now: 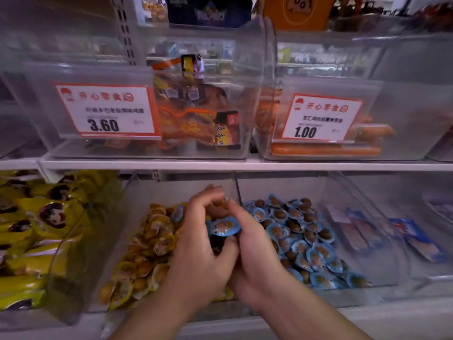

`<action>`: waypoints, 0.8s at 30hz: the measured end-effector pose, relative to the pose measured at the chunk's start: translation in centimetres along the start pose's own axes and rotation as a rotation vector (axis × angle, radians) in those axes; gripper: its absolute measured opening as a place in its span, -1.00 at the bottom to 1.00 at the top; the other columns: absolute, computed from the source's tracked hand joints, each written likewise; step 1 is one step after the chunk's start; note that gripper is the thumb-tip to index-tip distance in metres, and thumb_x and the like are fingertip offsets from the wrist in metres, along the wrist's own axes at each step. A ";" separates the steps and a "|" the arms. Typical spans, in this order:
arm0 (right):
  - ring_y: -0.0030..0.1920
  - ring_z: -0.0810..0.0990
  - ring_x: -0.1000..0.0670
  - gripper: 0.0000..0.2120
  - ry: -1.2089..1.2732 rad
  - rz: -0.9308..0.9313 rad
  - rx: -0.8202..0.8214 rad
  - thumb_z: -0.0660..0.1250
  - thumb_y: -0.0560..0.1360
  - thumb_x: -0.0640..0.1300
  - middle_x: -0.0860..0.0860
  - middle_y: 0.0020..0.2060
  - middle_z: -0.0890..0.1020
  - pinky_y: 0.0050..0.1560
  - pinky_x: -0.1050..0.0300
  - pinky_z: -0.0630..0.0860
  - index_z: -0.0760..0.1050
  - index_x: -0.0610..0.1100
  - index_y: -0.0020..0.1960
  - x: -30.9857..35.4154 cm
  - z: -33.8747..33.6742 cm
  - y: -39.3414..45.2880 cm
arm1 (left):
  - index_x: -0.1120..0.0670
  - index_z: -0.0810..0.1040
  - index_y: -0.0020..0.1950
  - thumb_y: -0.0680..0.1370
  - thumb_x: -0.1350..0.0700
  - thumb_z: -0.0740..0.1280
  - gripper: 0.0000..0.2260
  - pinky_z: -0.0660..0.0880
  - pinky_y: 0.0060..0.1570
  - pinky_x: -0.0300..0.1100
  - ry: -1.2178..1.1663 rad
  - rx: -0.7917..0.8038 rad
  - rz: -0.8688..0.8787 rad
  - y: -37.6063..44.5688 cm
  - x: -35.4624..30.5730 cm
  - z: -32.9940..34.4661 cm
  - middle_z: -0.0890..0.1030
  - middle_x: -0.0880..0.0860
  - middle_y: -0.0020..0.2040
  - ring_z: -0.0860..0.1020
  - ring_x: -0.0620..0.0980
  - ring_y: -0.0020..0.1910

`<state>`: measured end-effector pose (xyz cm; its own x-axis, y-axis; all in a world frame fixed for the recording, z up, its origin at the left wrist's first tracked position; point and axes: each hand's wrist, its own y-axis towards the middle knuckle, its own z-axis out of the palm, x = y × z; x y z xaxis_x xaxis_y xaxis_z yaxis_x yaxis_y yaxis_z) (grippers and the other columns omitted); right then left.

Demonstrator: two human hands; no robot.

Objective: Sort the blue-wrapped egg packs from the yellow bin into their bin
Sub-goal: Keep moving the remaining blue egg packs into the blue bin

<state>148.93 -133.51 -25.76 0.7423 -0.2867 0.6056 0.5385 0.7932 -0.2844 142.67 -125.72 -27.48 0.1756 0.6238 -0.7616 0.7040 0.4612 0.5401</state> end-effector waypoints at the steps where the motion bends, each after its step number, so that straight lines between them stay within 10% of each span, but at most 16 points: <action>1: 0.17 0.67 -0.05 -0.68 -0.088 -0.029 0.016 0.27 0.60 0.08 -0.09 0.12 0.70 0.21 0.01 0.55 0.68 -0.08 0.15 0.2 -0.2 -0.3 | -0.11 0.27 0.45 0.39 0.04 0.26 -0.40 0.24 0.30 -0.48 -0.047 0.002 -0.020 0.0 -0.4 0.1 0.35 -0.24 0.40 0.31 -0.25 0.44; 10: -0.17 0.71 0.00 -0.84 -0.697 -0.366 -0.036 0.35 0.55 -0.23 -0.10 -0.16 0.72 -0.22 0.19 0.57 0.64 -0.18 0.10 5.4 -2.8 -1.3 | -0.01 0.11 0.59 0.49 -0.01 0.28 -0.31 0.07 0.54 0.12 0.107 0.189 0.160 0.0 -2.4 1.3 0.15 -0.17 0.57 0.06 -0.12 0.59; 15: -0.21 0.60 -0.10 -0.80 -0.643 -0.368 -0.269 0.31 0.58 -0.18 -0.20 -0.16 0.66 -0.18 0.00 0.44 0.60 -0.21 0.16 9.0 -6.6 0.0 | -0.24 0.40 0.38 0.64 -0.12 0.16 -0.70 0.27 0.23 -0.38 0.189 0.079 -0.085 0.9 1.7 -1.0 0.42 -0.37 0.27 0.36 -0.34 0.33; 18: 0.02 0.66 -0.10 -0.63 -1.106 -0.188 -0.324 0.31 0.59 0.06 -0.18 0.09 0.68 -0.03 -0.01 0.53 0.61 -0.19 0.21 8.3 -8.2 1.0 | -0.17 0.52 0.22 0.64 0.07 0.26 -0.80 0.26 0.07 -0.54 0.299 0.105 -0.223 0.9 5.6 -2.6 0.51 -0.19 0.13 0.48 -0.14 0.23; 21: -0.27 0.62 -0.03 -0.73 -1.308 -0.464 -0.419 0.28 0.60 0.02 -0.01 -0.26 0.70 -0.23 0.08 0.53 0.66 -0.11 0.10 7.5 -8.1 1.7 | -0.14 0.55 0.22 0.62 0.04 0.28 -0.80 0.29 0.14 -0.39 0.407 0.241 -0.195 1.1 7.2 -3.6 0.51 -0.13 0.16 0.47 -0.11 0.23; 24: -0.02 0.63 0.19 -0.82 -1.205 -0.563 -0.267 0.30 0.60 -0.02 0.22 -0.03 0.68 -0.08 0.40 0.52 0.62 0.12 0.14 6.0 -7.2 2.1 | -0.13 0.54 0.29 0.63 -0.02 0.26 -0.76 0.35 0.26 -0.22 0.463 0.346 -0.226 1.7 7.9 -4.0 0.52 -0.09 0.27 0.44 -0.09 0.31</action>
<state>157.42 -137.41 -28.11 -0.3362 0.2187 0.9161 0.8130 0.5584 0.1650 142.48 -117.47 -31.09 -0.2665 0.7794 -0.5670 0.8847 0.4312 0.1769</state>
